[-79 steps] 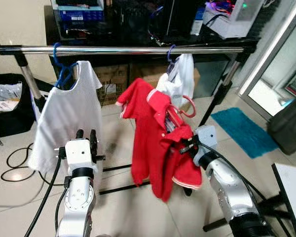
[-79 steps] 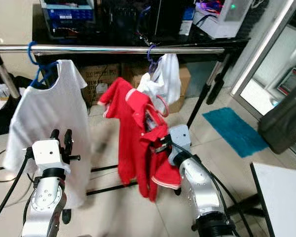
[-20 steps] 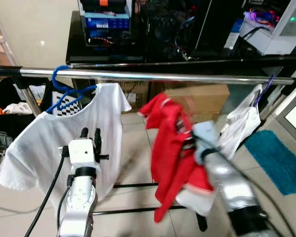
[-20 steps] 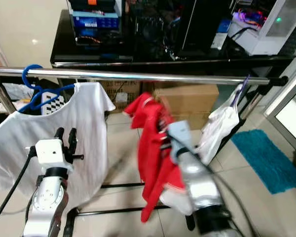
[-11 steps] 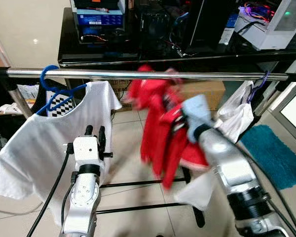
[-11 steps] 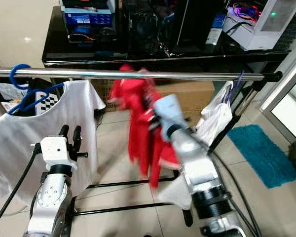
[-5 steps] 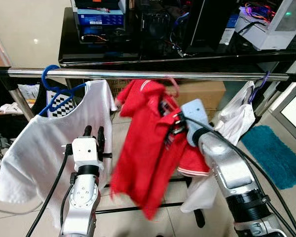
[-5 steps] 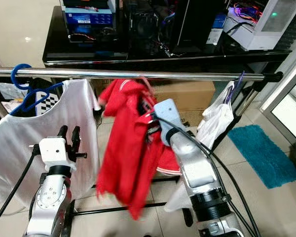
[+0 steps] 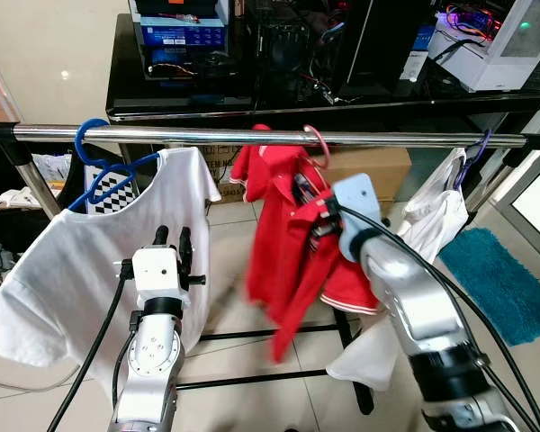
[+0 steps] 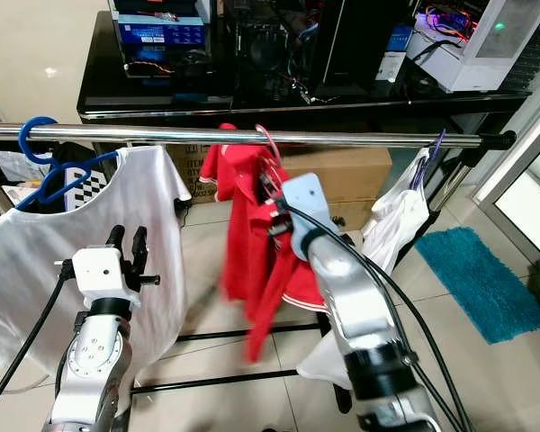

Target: Hang hanger

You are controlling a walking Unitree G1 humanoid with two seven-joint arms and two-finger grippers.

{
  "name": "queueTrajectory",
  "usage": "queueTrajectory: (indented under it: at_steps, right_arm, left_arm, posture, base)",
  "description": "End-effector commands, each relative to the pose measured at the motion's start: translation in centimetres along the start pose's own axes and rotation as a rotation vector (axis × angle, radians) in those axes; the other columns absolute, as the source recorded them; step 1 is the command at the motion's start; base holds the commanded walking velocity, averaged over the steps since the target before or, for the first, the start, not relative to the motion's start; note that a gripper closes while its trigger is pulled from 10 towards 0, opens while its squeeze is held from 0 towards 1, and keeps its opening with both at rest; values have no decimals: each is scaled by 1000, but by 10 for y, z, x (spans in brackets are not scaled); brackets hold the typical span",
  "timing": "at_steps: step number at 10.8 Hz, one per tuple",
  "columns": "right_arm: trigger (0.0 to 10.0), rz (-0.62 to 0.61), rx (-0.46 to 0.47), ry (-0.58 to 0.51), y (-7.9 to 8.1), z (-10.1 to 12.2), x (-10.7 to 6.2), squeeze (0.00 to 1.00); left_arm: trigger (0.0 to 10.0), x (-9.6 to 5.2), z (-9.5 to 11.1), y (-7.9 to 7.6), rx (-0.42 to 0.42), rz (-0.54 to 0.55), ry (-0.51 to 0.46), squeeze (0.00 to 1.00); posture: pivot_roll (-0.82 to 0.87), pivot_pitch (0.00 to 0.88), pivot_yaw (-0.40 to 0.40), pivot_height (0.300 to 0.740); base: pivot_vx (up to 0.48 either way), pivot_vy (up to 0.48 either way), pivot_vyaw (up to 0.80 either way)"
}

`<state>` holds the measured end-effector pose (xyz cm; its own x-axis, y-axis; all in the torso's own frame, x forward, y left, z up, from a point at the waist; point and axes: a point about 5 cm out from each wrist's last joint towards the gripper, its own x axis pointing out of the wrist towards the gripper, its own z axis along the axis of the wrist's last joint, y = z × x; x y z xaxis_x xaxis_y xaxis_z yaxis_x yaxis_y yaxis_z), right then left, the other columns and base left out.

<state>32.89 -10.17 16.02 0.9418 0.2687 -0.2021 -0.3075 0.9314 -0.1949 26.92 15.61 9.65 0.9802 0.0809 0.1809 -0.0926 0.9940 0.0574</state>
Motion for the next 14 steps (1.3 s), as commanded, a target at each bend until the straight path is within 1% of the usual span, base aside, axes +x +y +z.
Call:
queueTrajectory:
  at_steps: [1, 2, 4, 5, 6, 7, 8, 9, 10, 11, 12, 13, 14]
  right_arm:
    - [10000, -27, 20, -25, -3, 10, 1, 0]
    - [10000, -37, 39, -25, 0, 14, 3, 0]
    - [10000, -68, 40, 15, 2, 13, 7, 0]
    - [10000, -93, 25, 66, 4, 9, 10, 0]
    - [10000, -115, 20, 93, 7, 9, 13, 0]
    - [10000, -133, 31, 123, 8, 6, 16, 0]
    - [10000, -161, 51, 173, 7, -3, 19, 0]
    - [10000, -163, 60, 192, 7, -8, 19, 0]
    - [10000, -127, 103, 177, 10, -10, 19, 8]
    - [10000, -103, 154, 162, 11, -12, 18, 1000]
    - [10000, -79, 182, 148, 13, -11, 17, 1000]
    - [10000, -27, 204, 104, 16, -10, 16, 1000]
    - [10000, 14, 237, 42, 15, -9, 11, 0]
  left_arm:
    - [10000, 0, -1, -1, 1, -5, -1, 0]
    - [10000, -1, -1, 0, 4, -2, -1, 0]
    - [10000, -1, -1, 1, 7, 0, 0, 0]
    - [10000, -1, -1, 1, 11, -4, 2, 0]
    - [10000, -1, -2, 0, 18, -15, 5, 0]
    - [10000, 0, -1, -1, 36, -39, 1, 0]
    - [10000, -1, -1, -2, 53, -56, -3, 0]
    - [10000, -2, -1, -2, 60, -63, -5, 0]
    - [10000, -3, -1, -3, 66, -69, -6, 0]
    - [10000, -4, -2, -4, 68, -73, -6, 0]
    - [10000, -4, -2, -4, 70, -74, -6, 0]
    - [10000, -4, -2, -4, 71, -75, -7, 0]
    - [10000, -4, -2, -4, 70, -77, -7, 0]
  posture:
    - [236, 64, -80, 740]
    - [242, 65, -81, 740]
    - [246, 65, -81, 740]
    - [244, 66, -82, 740]
    - [240, 66, -82, 740]
    - [239, 67, -84, 740]
    - [241, 71, -86, 740]
    - [243, 73, -85, 740]
    - [244, 74, -85, 740]
    - [243, 75, -85, 740]
    - [242, 75, -83, 740]
    - [240, 75, -82, 740]
    - [236, 76, -81, 740]
  base:
    - [0, 0, 0]
    - [0, 0, 0]
    - [0, 0, 0]
    - [0, 0, 0]
    - [0, 0, 0]
    - [0, 0, 0]
    - [0, 0, 0]
    - [0, 0, 0]
    - [0, 0, 0]
    - [0, 0, 0]
    - [0, 0, 0]
    - [0, 0, 0]
    - [0, 0, 0]
